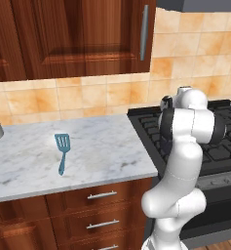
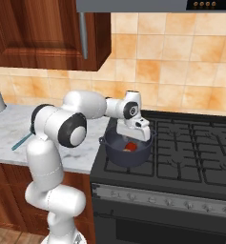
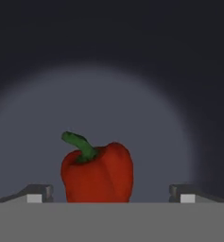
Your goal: Put the mushroom and bell pepper in the pot. Retrieve the spatula and lightly stir the vegetables in the pot.
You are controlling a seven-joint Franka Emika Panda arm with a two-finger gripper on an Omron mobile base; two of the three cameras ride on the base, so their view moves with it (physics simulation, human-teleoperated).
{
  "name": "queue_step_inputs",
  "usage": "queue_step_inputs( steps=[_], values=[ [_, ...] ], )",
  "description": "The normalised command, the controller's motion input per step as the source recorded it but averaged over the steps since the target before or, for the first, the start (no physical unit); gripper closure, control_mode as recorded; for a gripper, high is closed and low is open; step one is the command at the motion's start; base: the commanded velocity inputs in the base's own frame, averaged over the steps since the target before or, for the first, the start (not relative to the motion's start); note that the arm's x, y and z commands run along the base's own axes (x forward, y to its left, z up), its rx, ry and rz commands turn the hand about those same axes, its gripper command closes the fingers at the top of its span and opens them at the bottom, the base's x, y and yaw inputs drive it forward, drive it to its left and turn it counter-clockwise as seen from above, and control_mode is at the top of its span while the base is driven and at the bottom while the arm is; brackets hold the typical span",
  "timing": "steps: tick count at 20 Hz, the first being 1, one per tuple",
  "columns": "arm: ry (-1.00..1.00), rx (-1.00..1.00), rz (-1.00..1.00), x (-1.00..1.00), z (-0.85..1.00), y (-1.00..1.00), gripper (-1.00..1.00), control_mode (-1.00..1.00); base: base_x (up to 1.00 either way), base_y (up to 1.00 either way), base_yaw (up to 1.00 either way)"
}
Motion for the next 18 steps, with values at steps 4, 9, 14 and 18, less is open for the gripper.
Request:
queue_step_inputs(
  steps=[4, 9, 14, 18],
  values=[
    [0.00, 0.00, 0.00, 0.00, 0.16, 0.00, -1.00, -1.00, 0.00, 0.00, 0.00],
    [-0.01, 0.00, 0.00, -0.26, 0.52, 0.04, -1.00, -1.00, 0.00, 0.00, 0.00],
    [0.00, 0.00, 0.00, -0.64, 0.31, 0.36, -1.00, -1.00, 0.00, 0.00, 0.00],
    [-0.13, 0.00, 0.00, -0.58, 0.50, 0.59, -1.00, -1.00, 0.00, 0.00, 0.00]
  ],
)
